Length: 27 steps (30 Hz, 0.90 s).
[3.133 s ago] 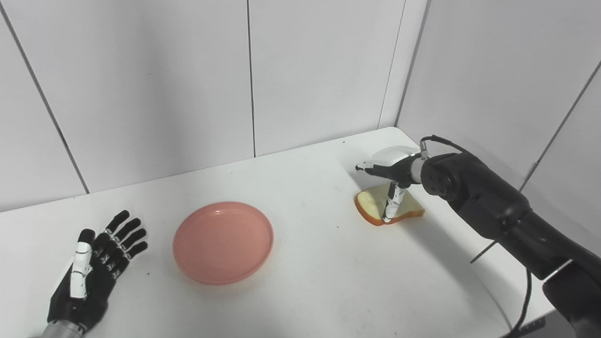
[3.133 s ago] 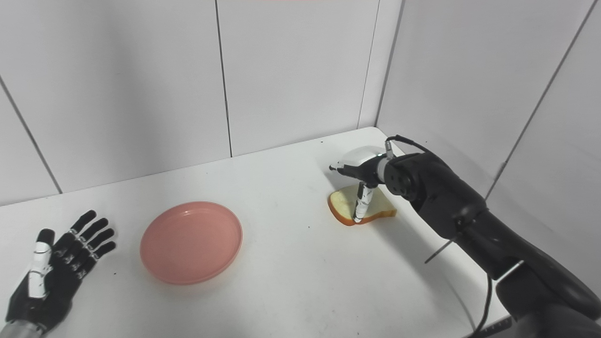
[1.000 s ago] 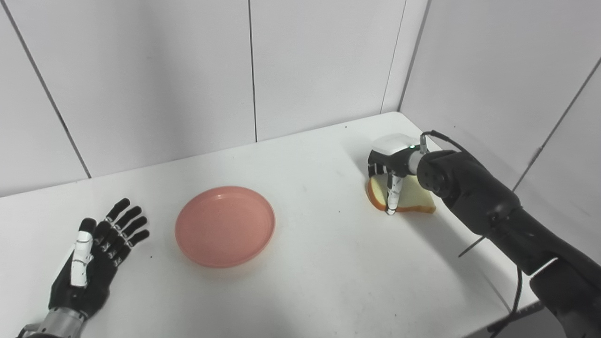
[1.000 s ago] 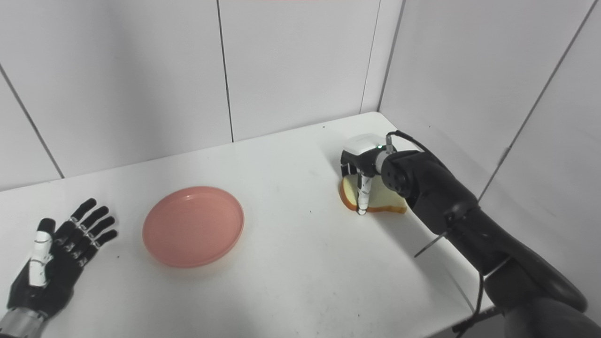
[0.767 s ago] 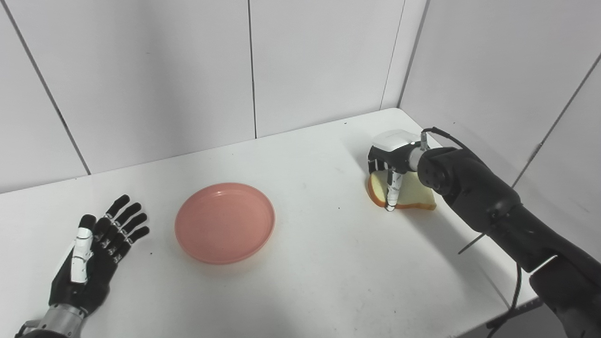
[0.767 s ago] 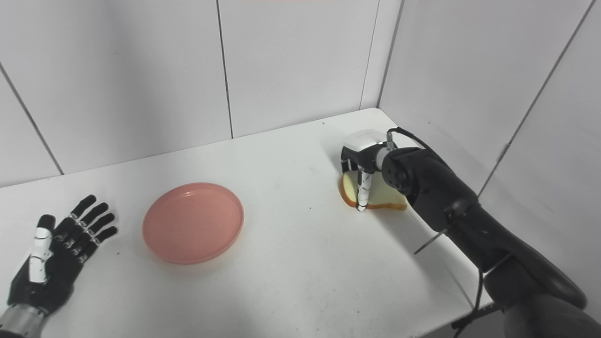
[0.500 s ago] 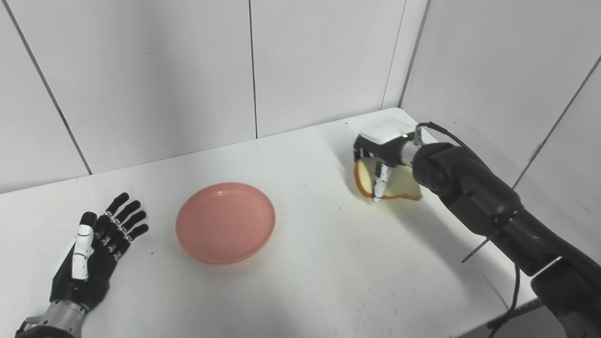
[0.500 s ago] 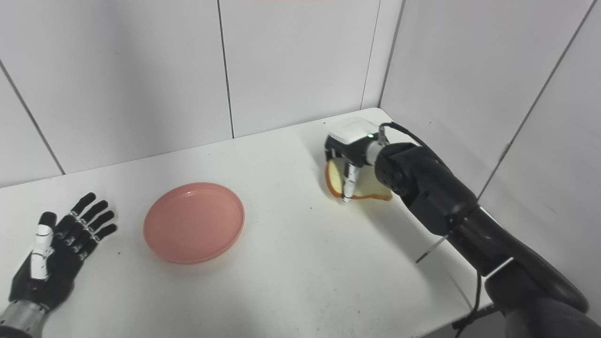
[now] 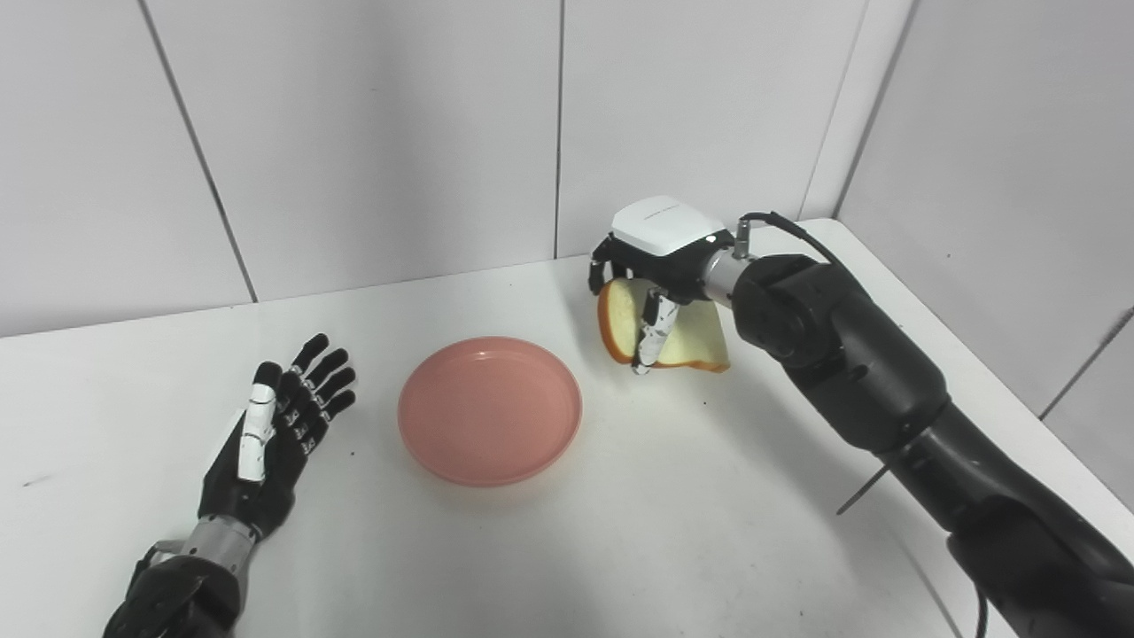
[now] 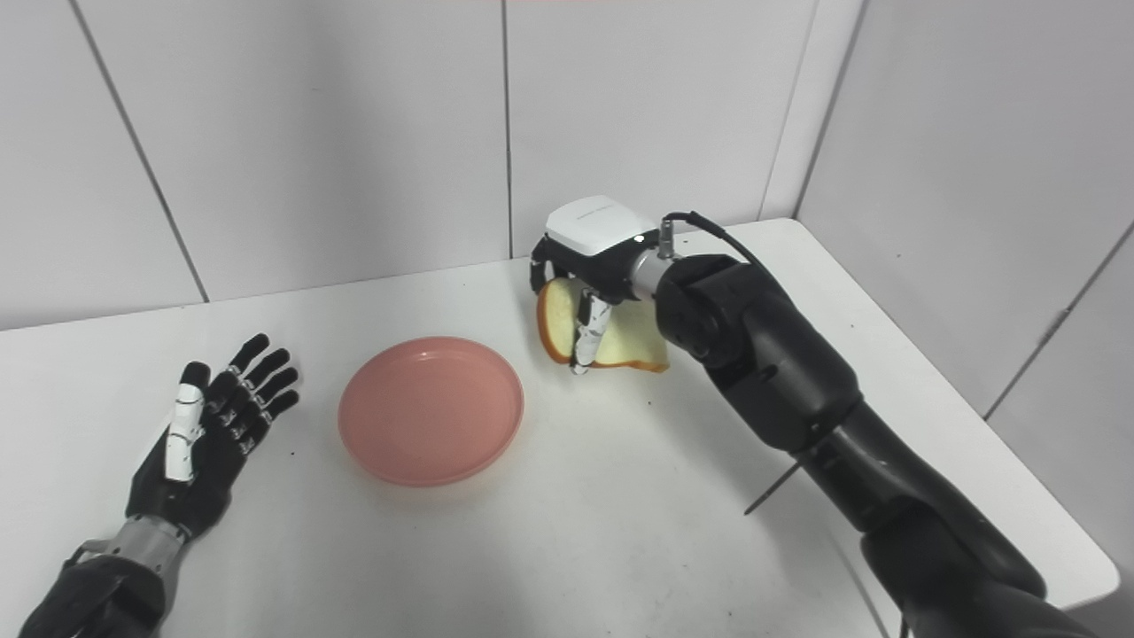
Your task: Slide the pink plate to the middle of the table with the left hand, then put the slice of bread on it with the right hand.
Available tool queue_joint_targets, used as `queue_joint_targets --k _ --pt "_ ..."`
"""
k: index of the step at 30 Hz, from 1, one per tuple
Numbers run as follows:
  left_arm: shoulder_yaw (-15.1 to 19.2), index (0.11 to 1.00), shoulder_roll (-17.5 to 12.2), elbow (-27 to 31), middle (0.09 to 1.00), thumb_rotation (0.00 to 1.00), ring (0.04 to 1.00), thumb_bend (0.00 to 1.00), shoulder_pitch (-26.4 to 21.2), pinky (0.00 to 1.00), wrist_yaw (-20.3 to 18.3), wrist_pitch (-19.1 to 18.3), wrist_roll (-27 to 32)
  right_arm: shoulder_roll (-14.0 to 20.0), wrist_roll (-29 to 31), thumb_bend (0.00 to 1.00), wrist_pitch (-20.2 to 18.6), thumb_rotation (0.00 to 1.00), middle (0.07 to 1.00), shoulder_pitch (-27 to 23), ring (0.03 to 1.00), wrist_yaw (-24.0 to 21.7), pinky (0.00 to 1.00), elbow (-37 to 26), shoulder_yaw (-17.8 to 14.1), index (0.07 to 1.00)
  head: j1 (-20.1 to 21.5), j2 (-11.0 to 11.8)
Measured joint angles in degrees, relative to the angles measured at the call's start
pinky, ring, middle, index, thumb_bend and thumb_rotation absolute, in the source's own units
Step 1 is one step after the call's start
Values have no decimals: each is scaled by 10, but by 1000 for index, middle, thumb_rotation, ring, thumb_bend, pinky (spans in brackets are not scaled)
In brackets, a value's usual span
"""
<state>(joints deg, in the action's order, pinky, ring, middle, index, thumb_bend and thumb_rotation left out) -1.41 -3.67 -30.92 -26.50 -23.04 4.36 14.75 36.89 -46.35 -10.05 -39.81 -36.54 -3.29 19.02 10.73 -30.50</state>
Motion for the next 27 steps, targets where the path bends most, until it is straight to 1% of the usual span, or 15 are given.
queue_joint_targets --k 3,5,7,9,11,13,16,19,24,25,27 --pt "-5 941 12 0 949 1000 954 725 -2 950 9 -1 -4 -14 1 505 2 0 463 -21 348 -10 284 0 7 561 -29 3" --pt "-9 942 20 -1 952 1000 957 719 -4 957 16 -1 -8 -22 2 505 10 0 462 -37 347 -11 283 1 14 564 -33 4" --pt "-11 943 27 -2 953 1000 959 717 -6 965 22 -1 -12 -33 3 505 15 0 461 -48 351 -11 292 4 19 563 -58 4" --pt "-15 945 30 -5 955 1000 962 714 -9 975 24 -1 -15 -47 7 506 20 0 455 -57 354 -10 289 10 24 560 -62 4" --pt "-17 943 34 -8 953 1000 961 712 -11 976 28 -1 -20 -64 8 507 31 0 453 -63 355 -9 288 24 33 560 -81 4" --pt "-19 941 40 -10 951 1000 959 712 -14 973 31 -1 -23 -79 9 506 33 0 457 -65 357 -9 309 32 40 562 -85 4" --pt "-21 937 43 -10 946 1000 954 718 -14 968 35 -1 -25 -97 12 508 40 0 462 -71 362 -6 314 53 48 557 -91 3" --pt "-24 939 44 -9 947 1000 955 715 -14 971 41 -1 -27 -116 10 510 40 0 471 -75 367 -1 324 77 50 551 -94 4" --pt "-27 945 47 -10 948 1000 956 708 -15 974 45 -1 -27 -133 3 510 42 0 478 -77 370 15 344 112 65 551 -94 2" --pt "-28 947 47 -11 950 1000 957 700 -16 978 45 -1 -27 -136 1 513 42 0 495 -77 384 20 377 119 67 527 -94 2" --pt "-28 944 47 -11 947 1000 954 694 -16 973 45 -1 -27 -141 0 515 45 0 504 -78 395 38 402 135 69 511 -94 2"
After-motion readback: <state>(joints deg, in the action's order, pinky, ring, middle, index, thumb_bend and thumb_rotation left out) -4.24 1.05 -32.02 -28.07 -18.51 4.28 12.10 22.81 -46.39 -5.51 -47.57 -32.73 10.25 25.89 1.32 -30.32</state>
